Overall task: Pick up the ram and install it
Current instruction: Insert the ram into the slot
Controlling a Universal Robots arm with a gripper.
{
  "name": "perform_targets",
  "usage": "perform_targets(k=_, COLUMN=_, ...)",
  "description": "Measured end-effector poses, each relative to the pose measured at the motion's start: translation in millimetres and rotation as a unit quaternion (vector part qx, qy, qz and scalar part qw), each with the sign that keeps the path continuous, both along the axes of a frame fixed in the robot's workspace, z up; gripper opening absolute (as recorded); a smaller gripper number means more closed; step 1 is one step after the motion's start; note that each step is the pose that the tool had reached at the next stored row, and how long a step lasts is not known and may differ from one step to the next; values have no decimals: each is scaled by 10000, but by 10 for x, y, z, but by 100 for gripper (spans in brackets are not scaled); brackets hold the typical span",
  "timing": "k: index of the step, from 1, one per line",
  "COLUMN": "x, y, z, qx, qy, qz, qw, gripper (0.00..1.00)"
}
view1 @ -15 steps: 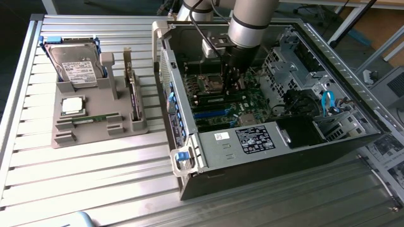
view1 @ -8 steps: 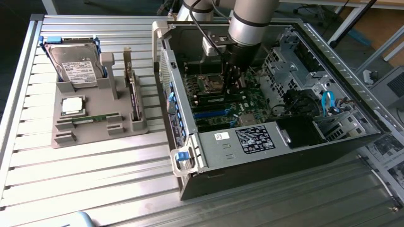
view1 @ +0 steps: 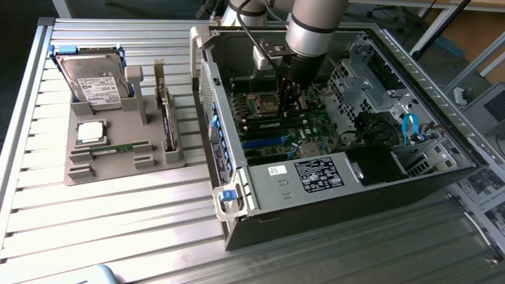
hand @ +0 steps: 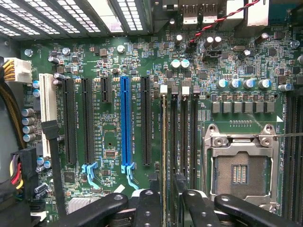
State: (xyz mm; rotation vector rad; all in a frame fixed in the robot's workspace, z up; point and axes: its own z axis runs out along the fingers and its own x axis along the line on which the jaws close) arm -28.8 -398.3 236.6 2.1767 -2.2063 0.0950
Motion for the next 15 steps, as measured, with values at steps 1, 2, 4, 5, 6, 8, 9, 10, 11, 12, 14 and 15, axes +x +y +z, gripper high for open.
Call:
perform_targets(k=1, x=0, y=0, z=0, qx=0, qy=0, qz=0, qw=10000, gripper=25)
perform_targets(k=2, x=-1, y=0, z=0, qx=0, qy=0, qz=0, qw=10000, gripper=25)
perform_targets(k=4, x=-2, y=0, z=0, qx=2, qy=0, qz=0, qw=10000, gripper=25)
perform_targets(k=5, x=-2, y=0, z=0, qx=5, qy=0, qz=0, qw=10000, gripper=24)
perform_targets(k=6, x=-2, y=0, z=1, qx=8, qy=0, qz=0, qw=10000, gripper=24)
perform_targets(k=8, x=-2, y=0, z=0, qx=11, qy=0, qz=-1, qw=10000, gripper=11)
perform_targets(k=9, x=-1, y=0, z=0, qx=13, qy=0, qz=0, qw=10000, gripper=11)
perform_targets(k=10, x=0, y=0, z=0, qx=14, qy=0, qz=0, qw=10000, gripper=11)
perform_targets(k=11, x=2, y=-1, z=1, qx=14, qy=1, qz=0, qw=10000, gripper=11)
perform_targets(k=12, x=16, y=-2, z=1, qx=15, qy=2, qz=0, qw=10000, gripper=11)
perform_targets(k=14, x=60, y=-3, z=0, qx=16, qy=8, qz=0, qw=10000, gripper=11)
perform_targets(k=15, x=95, y=-3, z=0, qx=17, qy=13, qz=0, qw=10000, gripper=11)
